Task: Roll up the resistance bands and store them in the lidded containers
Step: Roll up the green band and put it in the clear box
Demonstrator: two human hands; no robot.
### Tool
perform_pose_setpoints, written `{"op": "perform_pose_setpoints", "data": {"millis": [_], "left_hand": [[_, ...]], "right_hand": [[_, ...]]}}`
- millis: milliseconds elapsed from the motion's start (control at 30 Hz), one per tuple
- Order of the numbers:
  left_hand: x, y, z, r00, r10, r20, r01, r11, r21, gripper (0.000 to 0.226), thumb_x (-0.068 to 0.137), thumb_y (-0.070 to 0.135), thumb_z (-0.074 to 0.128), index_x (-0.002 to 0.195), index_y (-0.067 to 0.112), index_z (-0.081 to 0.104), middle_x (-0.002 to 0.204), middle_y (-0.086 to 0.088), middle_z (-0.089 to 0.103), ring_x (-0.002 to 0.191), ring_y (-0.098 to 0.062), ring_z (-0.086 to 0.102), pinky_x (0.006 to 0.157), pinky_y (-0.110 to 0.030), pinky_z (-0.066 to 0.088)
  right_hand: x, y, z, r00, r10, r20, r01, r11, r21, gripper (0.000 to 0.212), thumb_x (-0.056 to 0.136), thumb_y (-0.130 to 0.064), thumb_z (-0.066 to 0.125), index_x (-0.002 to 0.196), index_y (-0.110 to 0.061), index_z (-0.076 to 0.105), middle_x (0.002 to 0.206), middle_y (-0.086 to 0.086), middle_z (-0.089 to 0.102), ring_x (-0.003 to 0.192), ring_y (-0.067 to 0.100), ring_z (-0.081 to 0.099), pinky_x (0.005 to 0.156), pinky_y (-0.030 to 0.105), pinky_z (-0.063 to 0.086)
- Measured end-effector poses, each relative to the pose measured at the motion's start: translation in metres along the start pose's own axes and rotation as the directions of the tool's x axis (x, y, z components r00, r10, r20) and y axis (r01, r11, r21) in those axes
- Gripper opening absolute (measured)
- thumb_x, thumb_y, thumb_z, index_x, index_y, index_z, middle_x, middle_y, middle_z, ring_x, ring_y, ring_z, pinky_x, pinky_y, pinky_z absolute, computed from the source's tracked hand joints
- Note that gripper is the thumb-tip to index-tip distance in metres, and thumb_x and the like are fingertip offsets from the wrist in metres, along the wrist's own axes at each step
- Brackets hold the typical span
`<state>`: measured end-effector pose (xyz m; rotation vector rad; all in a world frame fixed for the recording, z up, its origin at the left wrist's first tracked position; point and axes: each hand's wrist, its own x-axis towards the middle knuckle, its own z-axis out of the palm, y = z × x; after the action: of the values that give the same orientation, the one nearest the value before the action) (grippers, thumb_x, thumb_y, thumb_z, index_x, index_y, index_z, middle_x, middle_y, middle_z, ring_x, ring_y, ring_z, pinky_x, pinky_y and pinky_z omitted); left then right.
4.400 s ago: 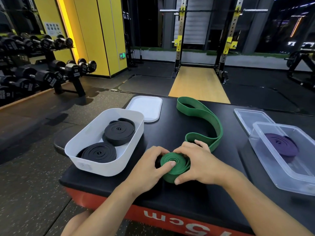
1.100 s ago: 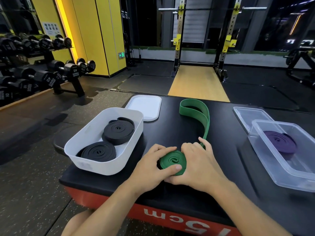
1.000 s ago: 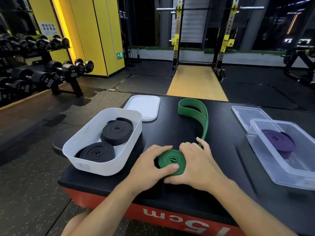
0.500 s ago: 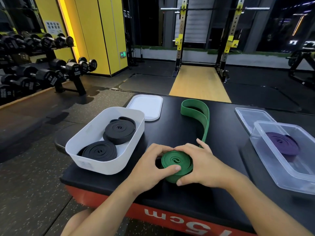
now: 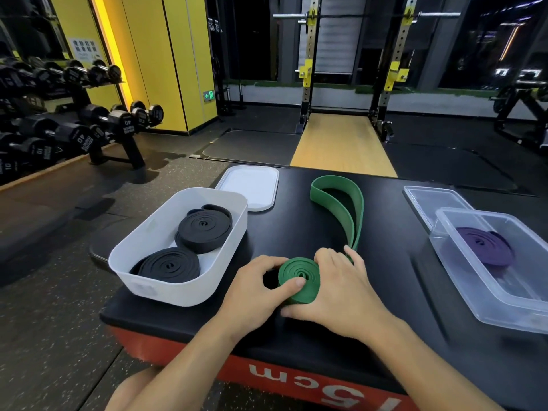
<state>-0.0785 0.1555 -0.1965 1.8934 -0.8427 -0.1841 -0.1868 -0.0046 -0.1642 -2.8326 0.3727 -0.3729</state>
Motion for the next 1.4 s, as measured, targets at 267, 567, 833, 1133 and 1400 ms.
{"op": "perform_pose_setpoints", "data": {"millis": [267,567,833,1133,1400], "left_hand": [[0.001,-0.003,-0.002,0.999,0.012,0.029,-0.012,1.0,-0.023,0.043,0.081,0.062,0.075,0.119,0.041,0.074,0.111,0.021,0.071,0.112,0.002,0.063,0.102,-0.03,0.049],[0.001,-0.004,0.004,0.997,0.074,0.035,-0.077,0.99,0.117,0.052,0.089,0.068,0.058,0.133,0.043,0.063,0.124,0.025,0.066,0.124,0.003,0.056,0.116,-0.023,0.03],[0.001,0.001,0.008,0.989,0.065,0.135,-0.094,0.97,0.223,0.07,0.088,0.075,0.04,0.153,0.049,0.039,0.135,0.03,0.058,0.135,0.012,0.042,0.129,-0.034,-0.002],[0.004,0.003,0.002,0.985,0.073,0.156,-0.098,0.982,0.159,0.064,0.091,0.068,0.045,0.151,0.045,0.046,0.139,0.035,0.051,0.14,0.013,0.036,0.129,-0.039,-0.002],[0.003,0.001,0.005,0.979,0.056,0.198,-0.101,0.969,0.227,0.073,0.09,0.074,0.035,0.157,0.045,0.032,0.147,0.028,0.05,0.143,0.011,0.032,0.13,-0.042,-0.001]], "right_hand": [[0.012,0.042,-0.017,0.916,-0.271,0.296,0.181,0.937,0.299,0.106,0.075,-0.049,0.081,0.16,-0.041,0.018,0.157,-0.03,0.029,0.147,-0.017,0.007,0.124,0.026,-0.016],[0.026,0.024,-0.028,0.917,-0.176,0.357,0.144,0.983,0.114,0.107,0.053,-0.076,0.078,0.146,-0.04,0.04,0.112,-0.026,0.039,0.124,0.004,0.037,0.127,0.039,-0.002],[-0.006,-0.006,-0.001,0.996,0.051,-0.072,-0.058,0.993,-0.105,0.075,0.058,-0.094,0.05,0.086,-0.025,0.045,0.08,-0.015,0.045,0.082,0.006,0.051,0.123,0.04,0.015],[0.009,0.025,-0.022,0.946,-0.205,0.251,0.144,0.96,0.24,0.105,0.07,-0.066,0.081,0.155,-0.042,0.023,0.144,-0.036,0.032,0.137,-0.027,0.008,0.115,0.012,-0.019],[0.021,0.035,-0.023,0.925,-0.221,0.31,0.14,0.955,0.263,0.115,0.065,-0.061,0.085,0.16,-0.038,0.024,0.132,-0.03,0.042,0.143,-0.002,0.024,0.125,0.024,-0.008]]}}
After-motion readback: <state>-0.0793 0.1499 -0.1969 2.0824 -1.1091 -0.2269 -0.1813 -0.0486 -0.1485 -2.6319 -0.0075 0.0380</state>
